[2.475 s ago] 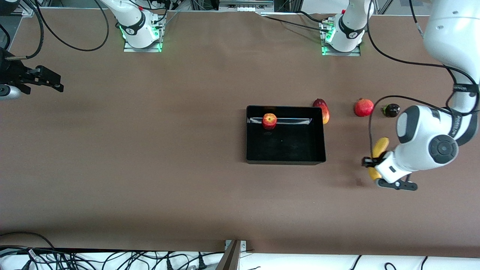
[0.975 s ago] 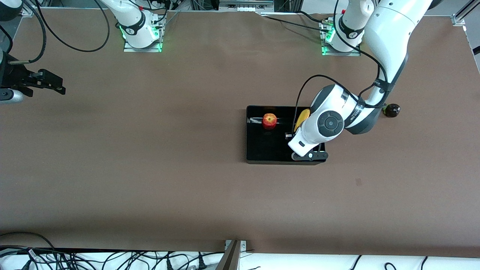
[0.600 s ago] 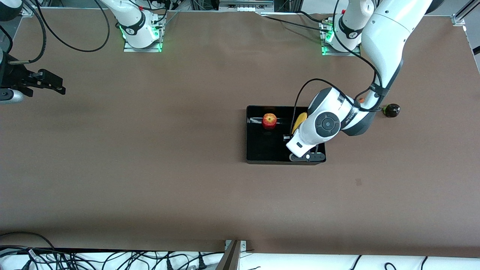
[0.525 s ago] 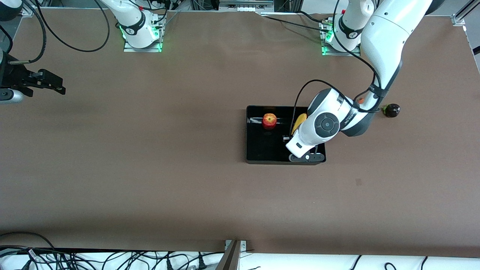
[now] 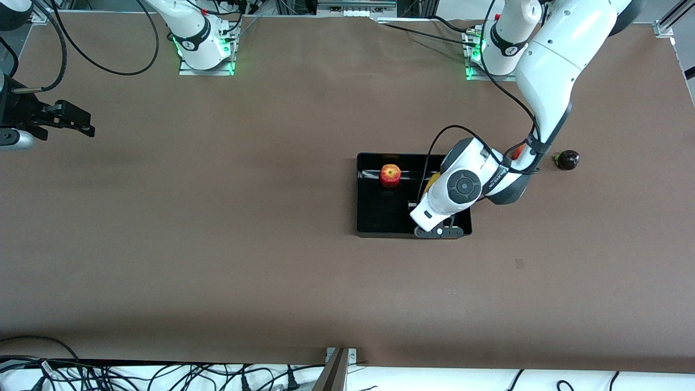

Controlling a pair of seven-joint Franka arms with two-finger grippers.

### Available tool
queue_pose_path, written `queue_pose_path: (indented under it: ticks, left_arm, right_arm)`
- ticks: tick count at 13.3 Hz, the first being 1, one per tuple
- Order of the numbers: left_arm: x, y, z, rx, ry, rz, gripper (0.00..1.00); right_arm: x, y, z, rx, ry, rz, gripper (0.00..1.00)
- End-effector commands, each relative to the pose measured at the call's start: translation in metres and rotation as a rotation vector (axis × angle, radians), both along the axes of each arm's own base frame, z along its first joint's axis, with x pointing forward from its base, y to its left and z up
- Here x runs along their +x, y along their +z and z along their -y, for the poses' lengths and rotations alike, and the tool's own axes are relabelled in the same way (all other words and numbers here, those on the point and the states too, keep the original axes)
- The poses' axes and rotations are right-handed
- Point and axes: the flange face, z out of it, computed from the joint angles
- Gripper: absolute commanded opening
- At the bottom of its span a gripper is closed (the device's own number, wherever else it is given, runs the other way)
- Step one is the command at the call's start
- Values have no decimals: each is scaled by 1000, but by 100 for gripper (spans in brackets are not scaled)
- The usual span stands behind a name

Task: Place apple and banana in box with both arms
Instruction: 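Carry the banana over the box and lower it with the left gripper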

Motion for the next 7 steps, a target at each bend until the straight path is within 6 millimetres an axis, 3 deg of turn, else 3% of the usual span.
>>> queue_pose_path:
  ticks: [1, 2, 7]
  left_arm:
    - [1, 1, -1, 12, -1, 19, 82]
    - [1, 1, -1, 17, -6, 21, 100]
    - [1, 18, -5, 58, 19, -2, 100]
  right_arm:
    - [2, 5, -1, 16, -5, 6, 100]
    - [1, 5, -1, 16, -6, 2, 100]
    - [2, 6, -3, 16, -3, 6, 100]
